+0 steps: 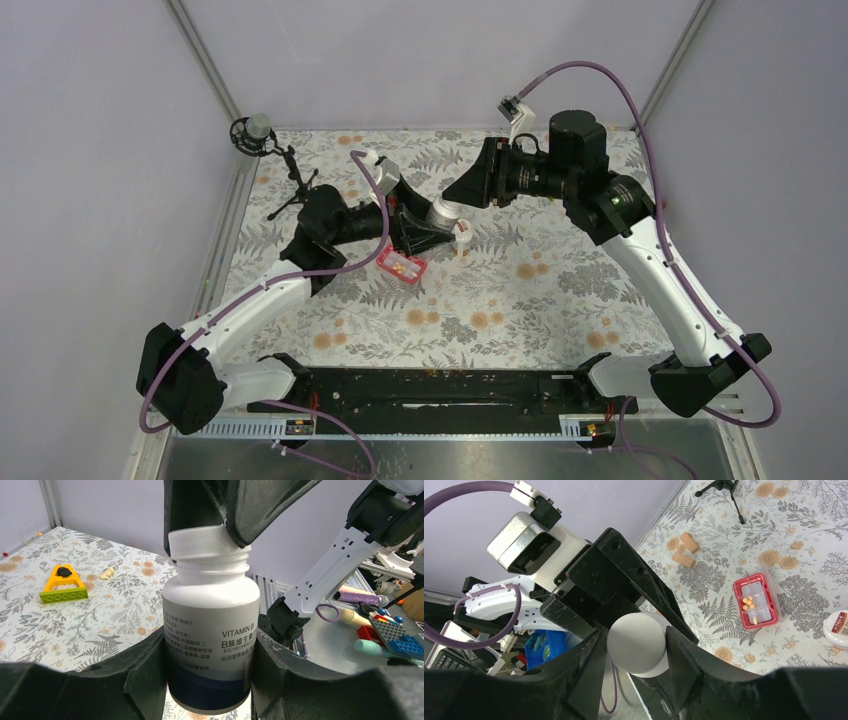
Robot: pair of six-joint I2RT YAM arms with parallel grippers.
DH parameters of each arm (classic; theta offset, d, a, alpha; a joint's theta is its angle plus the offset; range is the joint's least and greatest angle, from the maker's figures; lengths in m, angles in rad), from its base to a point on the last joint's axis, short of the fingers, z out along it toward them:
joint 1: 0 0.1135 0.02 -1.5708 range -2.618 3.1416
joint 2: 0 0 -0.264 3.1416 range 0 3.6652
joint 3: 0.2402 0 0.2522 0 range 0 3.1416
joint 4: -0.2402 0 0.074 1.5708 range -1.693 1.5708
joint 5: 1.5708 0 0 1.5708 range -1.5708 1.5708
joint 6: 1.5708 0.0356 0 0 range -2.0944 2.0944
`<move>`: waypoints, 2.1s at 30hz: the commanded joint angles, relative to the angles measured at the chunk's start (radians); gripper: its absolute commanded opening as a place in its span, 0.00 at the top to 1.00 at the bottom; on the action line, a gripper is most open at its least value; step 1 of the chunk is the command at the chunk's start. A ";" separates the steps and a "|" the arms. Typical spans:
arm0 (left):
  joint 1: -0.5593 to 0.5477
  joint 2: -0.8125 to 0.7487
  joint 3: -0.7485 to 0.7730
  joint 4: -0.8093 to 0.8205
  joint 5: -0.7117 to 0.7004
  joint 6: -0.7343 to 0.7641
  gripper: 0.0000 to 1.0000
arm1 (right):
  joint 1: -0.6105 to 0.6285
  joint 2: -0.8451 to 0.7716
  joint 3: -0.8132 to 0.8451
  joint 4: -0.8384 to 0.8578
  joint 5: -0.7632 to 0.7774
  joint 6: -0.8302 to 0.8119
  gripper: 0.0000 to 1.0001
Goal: Sort the pills into containers
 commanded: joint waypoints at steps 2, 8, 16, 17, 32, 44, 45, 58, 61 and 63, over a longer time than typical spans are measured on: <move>0.003 -0.011 0.044 0.022 0.004 0.019 1.00 | -0.007 -0.001 0.026 0.033 -0.067 -0.037 0.53; 0.003 0.007 0.095 -0.066 -0.008 0.012 1.00 | -0.007 -0.014 0.002 0.030 -0.074 -0.101 0.63; 0.003 0.035 0.153 -0.149 0.014 -0.006 1.00 | -0.005 -0.049 -0.060 0.072 -0.152 -0.211 0.64; 0.004 0.037 0.154 -0.148 0.021 -0.008 1.00 | -0.006 -0.048 -0.063 0.074 -0.167 -0.216 0.64; 0.002 -0.034 0.030 0.095 0.028 0.060 1.00 | -0.005 -0.010 -0.123 0.070 -0.146 0.053 0.57; 0.002 -0.026 0.058 0.051 -0.049 0.047 1.00 | 0.008 -0.037 -0.172 0.093 -0.178 -0.032 0.52; 0.002 -0.022 0.068 0.034 -0.053 0.042 1.00 | 0.008 -0.043 -0.179 0.089 -0.184 -0.060 0.51; 0.002 0.007 0.063 0.164 -0.028 -0.144 1.00 | 0.008 -0.060 -0.187 0.051 -0.230 -0.208 0.48; 0.002 0.012 0.069 0.133 -0.009 -0.116 1.00 | 0.008 -0.067 -0.179 0.042 -0.184 -0.196 0.41; 0.002 0.014 0.066 0.130 -0.002 -0.109 1.00 | 0.008 -0.072 -0.162 0.034 -0.159 -0.190 0.35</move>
